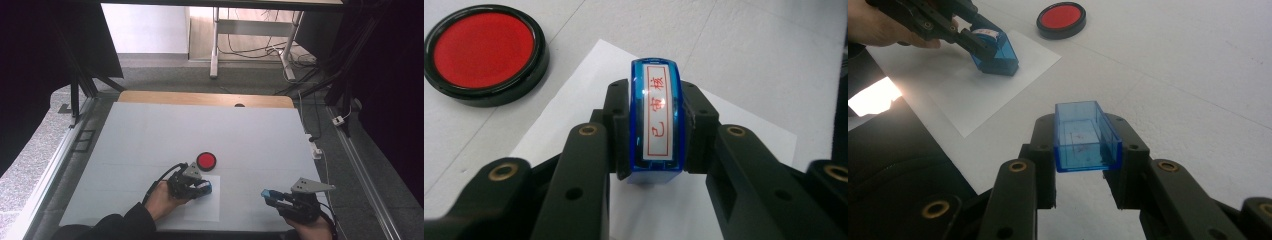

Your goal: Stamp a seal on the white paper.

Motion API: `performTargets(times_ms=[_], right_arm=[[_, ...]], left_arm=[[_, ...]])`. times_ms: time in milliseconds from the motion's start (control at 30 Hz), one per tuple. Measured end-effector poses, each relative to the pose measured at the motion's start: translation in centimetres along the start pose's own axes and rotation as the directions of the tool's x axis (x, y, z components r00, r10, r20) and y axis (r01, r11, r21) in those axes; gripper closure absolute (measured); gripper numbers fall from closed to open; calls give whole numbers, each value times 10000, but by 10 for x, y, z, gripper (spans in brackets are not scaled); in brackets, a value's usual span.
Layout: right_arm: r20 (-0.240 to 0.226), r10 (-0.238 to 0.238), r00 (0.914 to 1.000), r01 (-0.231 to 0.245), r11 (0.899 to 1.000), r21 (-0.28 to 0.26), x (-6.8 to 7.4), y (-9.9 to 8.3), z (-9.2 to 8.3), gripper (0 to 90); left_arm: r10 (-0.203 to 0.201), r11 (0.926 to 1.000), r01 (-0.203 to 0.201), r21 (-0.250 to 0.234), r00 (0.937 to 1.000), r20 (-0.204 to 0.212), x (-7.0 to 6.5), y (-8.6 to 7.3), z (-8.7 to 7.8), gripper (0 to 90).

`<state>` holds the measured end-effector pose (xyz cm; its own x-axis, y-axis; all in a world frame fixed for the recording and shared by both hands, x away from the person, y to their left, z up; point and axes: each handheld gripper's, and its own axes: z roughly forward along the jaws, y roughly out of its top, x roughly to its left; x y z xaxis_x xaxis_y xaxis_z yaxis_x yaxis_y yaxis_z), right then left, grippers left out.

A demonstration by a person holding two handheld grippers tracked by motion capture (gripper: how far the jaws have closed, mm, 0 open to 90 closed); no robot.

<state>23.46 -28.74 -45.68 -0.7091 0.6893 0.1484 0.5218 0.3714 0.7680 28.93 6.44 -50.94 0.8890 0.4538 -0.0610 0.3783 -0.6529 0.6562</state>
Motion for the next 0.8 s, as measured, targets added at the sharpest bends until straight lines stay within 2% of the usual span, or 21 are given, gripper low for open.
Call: performTargets(times_ms=[100, 233, 367, 433, 533, 800], right_arm=[[-21, -3, 10000, 3, 10000, 24, 0, 0, 0, 681], [-38, 0, 10000, 0, 10000, 2, 0, 0, 0, 681], [-57, -4, 10000, 4, 10000, 13, -1, 0, 0, 681], [-59, -12, 10000, 12, 10000, 8, -1, 0, 0, 681], [-25, -25, 10000, 25, 10000, 15, -1, 0, 0, 681], [-74, 9, 10000, -9, 10000, -45, -1, 0, 0, 680]], left_arm=[[41, 10000, -41, 63, 10000, -55, -1, 1, 0, 703], [-303, 9995, 303, -10, 9990, 318, 5, 0, 0, 702], [-236, 9997, 235, 13, 9993, 292, 5, 1, 0, 701], [-412, 9991, 414, -37, 9980, 486, 8, 1, 0, 700], [-458, 9989, 463, -74, 9972, 599, 10, 0, 0, 699], [-396, 9991, 404, -123, 9976, 575, 10, 0, 0, 697]])
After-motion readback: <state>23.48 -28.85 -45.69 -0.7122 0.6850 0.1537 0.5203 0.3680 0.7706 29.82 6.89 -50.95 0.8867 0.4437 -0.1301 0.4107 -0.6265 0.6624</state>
